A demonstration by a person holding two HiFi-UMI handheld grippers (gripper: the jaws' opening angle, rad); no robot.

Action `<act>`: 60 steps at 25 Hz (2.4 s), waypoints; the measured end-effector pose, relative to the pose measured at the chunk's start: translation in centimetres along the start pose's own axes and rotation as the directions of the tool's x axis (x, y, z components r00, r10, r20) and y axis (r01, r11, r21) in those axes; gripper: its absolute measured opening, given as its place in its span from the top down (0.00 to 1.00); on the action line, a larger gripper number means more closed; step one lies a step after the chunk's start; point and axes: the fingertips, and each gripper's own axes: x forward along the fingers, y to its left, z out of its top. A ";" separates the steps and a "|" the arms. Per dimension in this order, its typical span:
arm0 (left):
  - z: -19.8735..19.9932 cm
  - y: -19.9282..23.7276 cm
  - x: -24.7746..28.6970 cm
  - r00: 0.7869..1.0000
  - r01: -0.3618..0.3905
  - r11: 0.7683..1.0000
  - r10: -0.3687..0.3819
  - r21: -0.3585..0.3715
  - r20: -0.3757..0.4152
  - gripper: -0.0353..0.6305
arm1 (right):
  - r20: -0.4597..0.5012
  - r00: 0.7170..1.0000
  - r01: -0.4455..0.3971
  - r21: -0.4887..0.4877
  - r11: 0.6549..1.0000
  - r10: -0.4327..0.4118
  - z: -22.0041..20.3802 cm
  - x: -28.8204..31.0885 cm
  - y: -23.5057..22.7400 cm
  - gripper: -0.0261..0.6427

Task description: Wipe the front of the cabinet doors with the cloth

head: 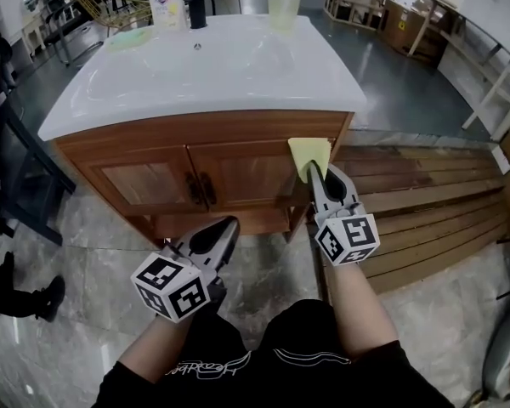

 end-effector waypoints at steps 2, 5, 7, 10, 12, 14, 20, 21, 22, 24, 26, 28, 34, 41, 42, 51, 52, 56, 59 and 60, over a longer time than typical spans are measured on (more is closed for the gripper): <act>-0.2 -0.3 0.2 1.000 0.008 1.000 -0.008 -0.003 -0.006 0.94 | 0.001 1.000 0.027 0.001 1.000 -0.027 0.1 -0.6 -1.2 0.90; -0.3 -0.5 0.3 1.000 0.010 1.000 -0.010 0.000 -0.009 0.94 | -0.001 0.998 0.070 0.003 0.998 -0.070 0.1 -1.4 -3.0 0.90; -0.6 -0.3 0.3 1.000 0.008 1.000 -0.008 -0.004 -0.010 0.94 | -0.008 0.995 0.100 0.003 0.995 -0.100 -0.2 -2.0 -4.0 0.90; -1.1 0.0 0.3 1.000 0.002 1.000 -0.002 -0.015 -0.010 0.94 | -0.028 0.990 0.136 -0.006 0.991 -0.136 -0.9 -2.5 -5.1 0.90; -1.4 0.1 0.2 1.000 -0.001 1.000 0.001 -0.022 -0.008 0.94 | -0.035 0.988 0.151 -0.019 0.988 -0.152 -1.1 -2.8 -5.5 0.90; -1.6 0.3 0.2 1.000 -0.002 1.000 0.002 -0.031 -0.004 0.94 | -0.030 0.988 0.153 -0.018 0.988 -0.153 -0.9 -3.0 -5.6 0.90; -2.3 0.9 -0.2 1.000 -0.011 0.999 0.011 -0.051 0.001 0.94 | 0.027 0.994 0.108 -0.014 0.994 -0.108 1.0 -3.9 -3.3 0.90; -2.4 1.1 -0.3 1.000 -0.014 0.998 0.014 -0.055 0.001 0.94 | 0.043 0.995 0.091 -0.022 0.996 -0.090 1.5 -3.9 -2.6 0.90; -2.5 1.4 -0.4 1.000 -0.018 0.998 0.019 -0.060 0.001 0.94 | 0.059 0.996 0.066 -0.028 0.997 -0.064 2.0 -3.8 -1.8 0.90; -2.8 2.0 -0.6 1.000 -0.027 0.997 0.027 -0.070 -0.001 0.94 | 0.086 0.996 0.005 -0.028 1.000 -0.002 2.5 -3.2 0.1 0.90; -3.1 2.5 -0.8 0.999 -0.036 0.996 0.036 -0.076 -0.003 0.94 | 0.098 0.994 -0.048 -0.022 0.999 0.050 2.6 -2.6 2.0 0.90; -3.2 3.0 -1.2 0.999 -0.046 0.996 0.046 -0.081 -0.001 0.94 | 0.097 0.991 -0.087 -0.020 0.996 0.088 2.2 -2.1 3.9 0.90; -3.4 5.0 -2.9 0.996 -0.092 0.991 0.094 -0.094 0.013 0.94 | 0.034 0.973 -0.227 -0.040 0.973 0.228 -1.0 0.3 10.0 0.90; -3.4 7.2 -5.4 0.987 -0.156 0.981 0.160 -0.117 0.028 0.94 | -0.073 0.934 -0.355 -0.081 0.931 0.350 -6.1 2.6 16.0 0.90; -3.3 7.4 -5.7 0.985 -0.164 0.979 0.169 -0.119 0.033 0.94 | -0.085 0.929 -0.367 -0.086 0.926 0.360 -6.6 2.8 16.6 0.90; -2.9 8.2 -7.7 0.976 -0.203 0.971 0.211 -0.127 0.052 0.94 | -0.146 0.929 -0.353 -0.062 0.934 0.341 -9.8 4.6 17.6 0.90; -3.0 8.2 -7.7 0.976 -0.206 0.970 0.213 -0.127 0.050 0.94 | -0.147 0.931 -0.346 -0.060 0.936 0.335 -10.0 4.7 17.4 0.90; -2.8 8.3 -7.7 0.976 -0.204 0.970 0.213 -0.130 0.055 0.94 | -0.147 0.940 -0.320 -0.055 0.946 0.309 -10.3 4.9 16.8 0.90; -2.8 8.1 -7.5 0.977 -0.198 0.971 0.207 -0.132 0.057 0.94 | -0.144 0.946 -0.301 -0.056 0.952 0.291 -10.4 5.0 16.4 0.90; -2.9 8.1 -7.5 0.977 -0.197 0.971 0.206 -0.132 0.054 0.94 | -0.146 0.948 -0.295 -0.055 0.954 0.284 -10.5 5.1 16.2 0.90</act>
